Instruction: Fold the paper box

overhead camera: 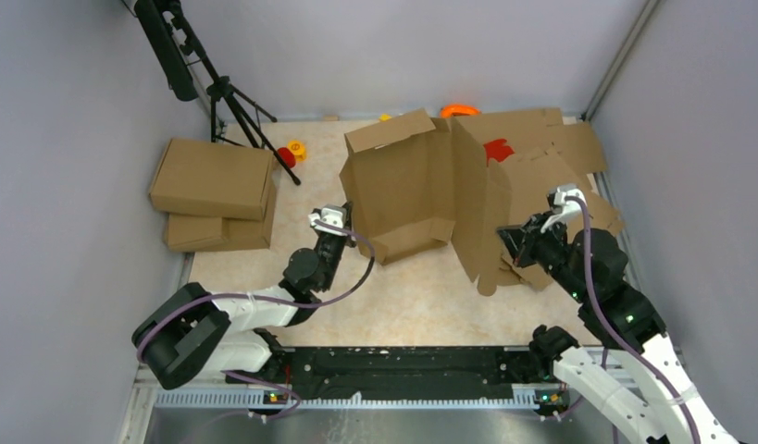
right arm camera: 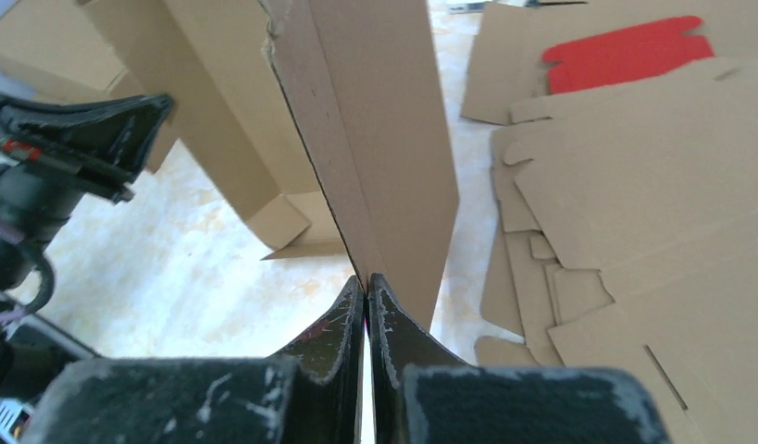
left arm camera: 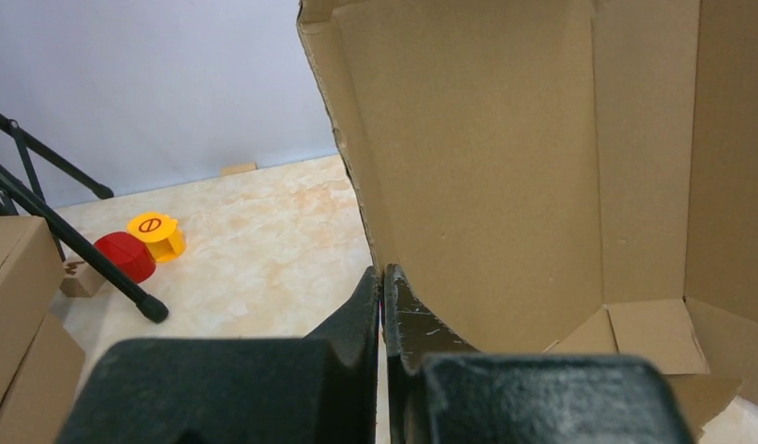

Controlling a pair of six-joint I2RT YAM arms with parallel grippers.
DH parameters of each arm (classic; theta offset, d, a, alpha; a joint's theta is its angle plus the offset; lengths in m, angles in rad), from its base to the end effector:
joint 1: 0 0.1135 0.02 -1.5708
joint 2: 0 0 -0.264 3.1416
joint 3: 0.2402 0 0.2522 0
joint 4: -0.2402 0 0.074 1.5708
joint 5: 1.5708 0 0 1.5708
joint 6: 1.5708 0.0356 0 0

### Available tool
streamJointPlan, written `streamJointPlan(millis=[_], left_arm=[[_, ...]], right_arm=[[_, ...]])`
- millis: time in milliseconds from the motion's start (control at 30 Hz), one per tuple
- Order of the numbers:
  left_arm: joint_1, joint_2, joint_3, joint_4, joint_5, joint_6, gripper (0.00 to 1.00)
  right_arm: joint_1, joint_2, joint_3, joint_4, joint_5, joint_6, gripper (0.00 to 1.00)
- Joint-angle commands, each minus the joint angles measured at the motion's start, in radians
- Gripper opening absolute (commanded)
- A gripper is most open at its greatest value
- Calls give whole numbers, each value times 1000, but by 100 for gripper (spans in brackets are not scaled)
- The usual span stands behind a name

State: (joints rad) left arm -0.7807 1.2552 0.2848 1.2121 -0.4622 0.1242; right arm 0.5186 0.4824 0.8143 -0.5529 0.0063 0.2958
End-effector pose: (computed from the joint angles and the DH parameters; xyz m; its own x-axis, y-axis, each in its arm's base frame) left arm 0.1737 -0.1497 0.2216 0.2087 -0.0506 -0.9767 0.2988 0.9542 0.0144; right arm 0.0914 0.0519 0.3485 -0.3250 0.1501 -0.9337 -0.4135 0.8654 0.2831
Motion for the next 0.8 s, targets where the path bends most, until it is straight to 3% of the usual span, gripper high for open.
streamJointPlan(millis=[0, 167, 400, 567, 767], left_arm=[[-5, -42, -8, 14, -24, 42, 0], [-5, -56, -28, 23, -32, 45, 0], [-5, -54, -19, 32, -26, 75, 0], [-5, -34, -9, 0, -57, 48, 0], [-5, -3, 4, -90, -126, -84, 0]], right_arm=[[-3, 28, 2, -102, 141, 71, 0], [-3, 60, -77, -72, 130, 187, 0], [-3, 79, -100, -117, 284, 249, 0], [-3, 98, -127, -51, 180, 218, 0], [-2, 41, -163, 38, 39, 157, 0]])
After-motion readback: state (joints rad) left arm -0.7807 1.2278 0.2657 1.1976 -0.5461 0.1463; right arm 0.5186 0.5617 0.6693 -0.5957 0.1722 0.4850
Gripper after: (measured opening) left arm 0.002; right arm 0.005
